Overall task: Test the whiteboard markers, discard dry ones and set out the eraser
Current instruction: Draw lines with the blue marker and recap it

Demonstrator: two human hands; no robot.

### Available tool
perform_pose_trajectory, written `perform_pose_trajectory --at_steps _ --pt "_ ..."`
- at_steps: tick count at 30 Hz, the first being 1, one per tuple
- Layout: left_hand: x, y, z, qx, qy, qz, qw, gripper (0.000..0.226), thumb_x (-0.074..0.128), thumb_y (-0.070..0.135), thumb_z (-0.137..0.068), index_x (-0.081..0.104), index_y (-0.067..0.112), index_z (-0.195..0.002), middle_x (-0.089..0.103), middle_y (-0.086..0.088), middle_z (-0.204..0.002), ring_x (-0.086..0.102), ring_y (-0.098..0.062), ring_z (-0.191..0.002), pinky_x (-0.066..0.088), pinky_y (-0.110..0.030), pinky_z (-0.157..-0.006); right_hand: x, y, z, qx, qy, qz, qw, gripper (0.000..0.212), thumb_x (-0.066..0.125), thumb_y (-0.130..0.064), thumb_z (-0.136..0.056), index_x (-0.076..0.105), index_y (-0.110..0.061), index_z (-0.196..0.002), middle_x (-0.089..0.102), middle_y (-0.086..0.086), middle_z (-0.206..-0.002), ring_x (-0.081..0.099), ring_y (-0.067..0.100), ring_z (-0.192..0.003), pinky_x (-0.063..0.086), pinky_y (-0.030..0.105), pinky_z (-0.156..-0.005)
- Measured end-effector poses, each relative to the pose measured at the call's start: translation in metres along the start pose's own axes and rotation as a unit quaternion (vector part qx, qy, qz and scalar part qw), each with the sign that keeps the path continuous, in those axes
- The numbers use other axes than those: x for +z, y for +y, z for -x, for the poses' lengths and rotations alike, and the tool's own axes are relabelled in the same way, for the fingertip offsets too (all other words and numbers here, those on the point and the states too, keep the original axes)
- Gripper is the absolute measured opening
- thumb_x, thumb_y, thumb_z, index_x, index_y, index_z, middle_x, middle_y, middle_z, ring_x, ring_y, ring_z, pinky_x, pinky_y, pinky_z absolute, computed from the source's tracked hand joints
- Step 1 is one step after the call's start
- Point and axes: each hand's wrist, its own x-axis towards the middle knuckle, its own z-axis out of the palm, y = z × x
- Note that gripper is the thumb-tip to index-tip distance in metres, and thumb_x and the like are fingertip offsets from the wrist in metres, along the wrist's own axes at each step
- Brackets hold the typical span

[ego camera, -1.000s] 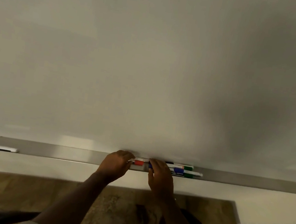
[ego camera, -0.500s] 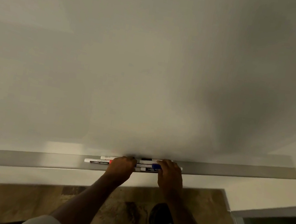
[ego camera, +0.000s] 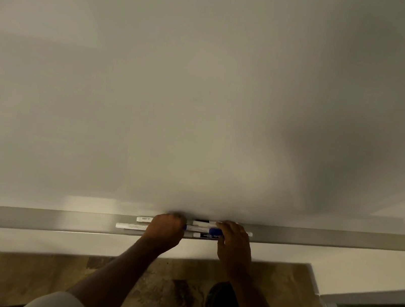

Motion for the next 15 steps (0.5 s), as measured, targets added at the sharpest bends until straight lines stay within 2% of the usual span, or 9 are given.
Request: perform_pose_trajectory --at_steps 3,9,13,15 --pt "-0.001 -0.007 0.003 0.002 0.026 -0.003 1.000 0.011 0.063 0.029 -0.080 0.066 0.021 -0.072 0.066 0.000 -0.069 0.064 -0.023 -0.055 0.049 -0.031 -0.046 -0.001 -0.003 0.000 0.019 0.019 -0.018 0.999 0.039 0.081 -0.010 -0.080 0.071 -0.011 -0.118 0.070 0.008 -0.118 0.066 0.030 -0.112 0.054 0.042 -0.097" --pt "-0.021 -0.021 0.013 0.054 0.062 -0.030 0.996 0.010 0.075 0.030 -0.066 0.067 0.024 -0.066 0.064 0.004 -0.058 0.058 -0.014 -0.043 0.042 -0.020 -0.039 -0.004 -0.023 0.003 0.046 0.083 -0.076 0.993 0.035 0.075 -0.011 -0.086 0.069 -0.011 -0.121 0.069 0.007 -0.121 0.062 0.025 -0.115 0.048 0.034 -0.099" --pt "-0.037 -0.028 0.018 0.068 0.082 -0.050 0.993 0.020 0.080 0.029 -0.059 0.061 0.023 -0.058 0.059 0.004 -0.051 0.053 -0.014 -0.037 0.035 -0.018 -0.036 -0.005 -0.047 0.008 0.092 0.120 -0.129 0.980 0.024 0.069 -0.017 -0.092 0.070 -0.012 -0.116 0.071 0.004 -0.113 0.064 0.020 -0.105 0.053 0.031 -0.090" --pt "-0.044 -0.031 0.022 0.064 0.083 -0.044 0.994 0.020 0.080 0.027 -0.063 0.061 0.022 -0.059 0.058 0.004 -0.052 0.052 -0.015 -0.038 0.035 -0.018 -0.037 -0.005 -0.065 0.012 0.137 0.124 -0.159 0.970 0.018 0.067 -0.023 -0.094 0.071 -0.013 -0.110 0.071 0.002 -0.105 0.066 0.019 -0.098 0.054 0.029 -0.086"
